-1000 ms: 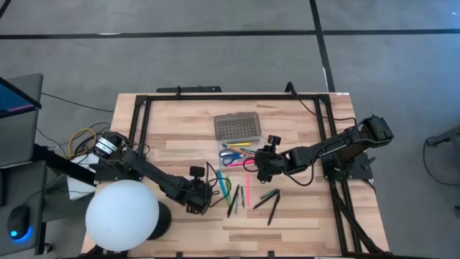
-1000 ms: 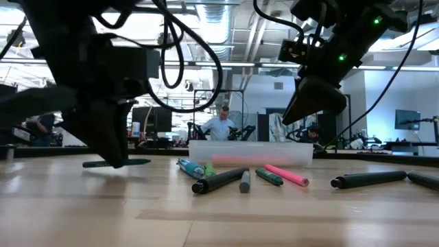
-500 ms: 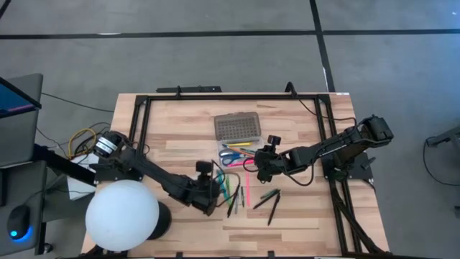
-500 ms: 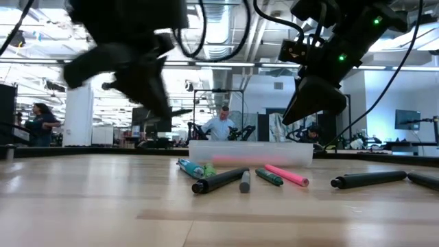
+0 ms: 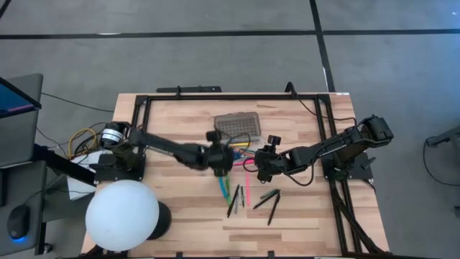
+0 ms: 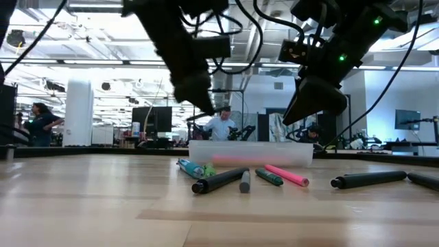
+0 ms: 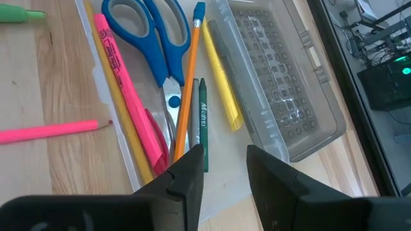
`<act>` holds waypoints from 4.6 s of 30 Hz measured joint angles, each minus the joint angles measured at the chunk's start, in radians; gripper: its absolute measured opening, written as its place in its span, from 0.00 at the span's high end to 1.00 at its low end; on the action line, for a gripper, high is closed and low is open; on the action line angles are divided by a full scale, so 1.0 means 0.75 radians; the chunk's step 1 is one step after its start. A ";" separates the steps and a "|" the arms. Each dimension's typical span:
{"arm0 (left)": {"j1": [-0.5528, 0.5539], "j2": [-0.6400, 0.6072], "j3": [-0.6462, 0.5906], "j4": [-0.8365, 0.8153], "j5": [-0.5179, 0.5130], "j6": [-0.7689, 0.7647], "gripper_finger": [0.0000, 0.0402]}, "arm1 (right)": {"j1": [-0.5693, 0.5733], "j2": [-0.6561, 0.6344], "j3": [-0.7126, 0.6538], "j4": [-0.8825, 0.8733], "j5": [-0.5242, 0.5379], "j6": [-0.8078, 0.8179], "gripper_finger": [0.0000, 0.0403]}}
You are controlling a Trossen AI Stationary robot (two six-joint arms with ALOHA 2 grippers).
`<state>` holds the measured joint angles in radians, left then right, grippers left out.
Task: Pick & place school supplies into a supply box
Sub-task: Put the green crayon into the supply box, then put the black pen into the supply box
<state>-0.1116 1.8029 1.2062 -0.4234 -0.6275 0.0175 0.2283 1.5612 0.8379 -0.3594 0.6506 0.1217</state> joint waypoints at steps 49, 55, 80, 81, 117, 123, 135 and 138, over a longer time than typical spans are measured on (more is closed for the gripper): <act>0.067 -0.222 0.001 -0.041 0.555 0.308 0.75 | 0.342 0.000 0.002 0.061 -0.092 -0.138 0.73; 0.035 -0.437 -0.144 -0.006 0.663 0.303 0.77 | 0.422 0.000 0.002 0.062 -0.091 -0.136 0.73; -0.250 -1.212 -1.348 1.396 0.544 0.228 0.78 | 0.530 -0.027 0.001 0.282 -0.413 0.040 0.73; -0.256 -1.211 -1.348 1.392 0.546 0.235 0.78 | 0.533 -0.022 0.001 0.272 -0.417 0.066 0.73; -0.260 -1.200 -1.346 1.354 0.475 0.242 0.78 | 0.459 0.130 -0.121 0.310 -0.599 0.220 0.73; -0.260 -1.200 -1.346 1.350 0.472 0.237 0.78 | 0.459 0.130 -0.121 0.305 -0.625 0.232 0.73; -0.260 -1.200 -1.346 1.346 0.472 0.237 0.78 | 0.462 0.129 -0.120 0.273 -0.626 0.263 0.81; -0.260 -1.200 -1.346 1.346 0.472 0.237 0.78 | 0.460 0.129 -0.119 0.244 -0.626 0.301 0.83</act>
<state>-0.3065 0.9031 0.1967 0.5865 -0.2737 0.1951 0.5734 1.6577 0.7483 -0.1765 0.1811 0.3475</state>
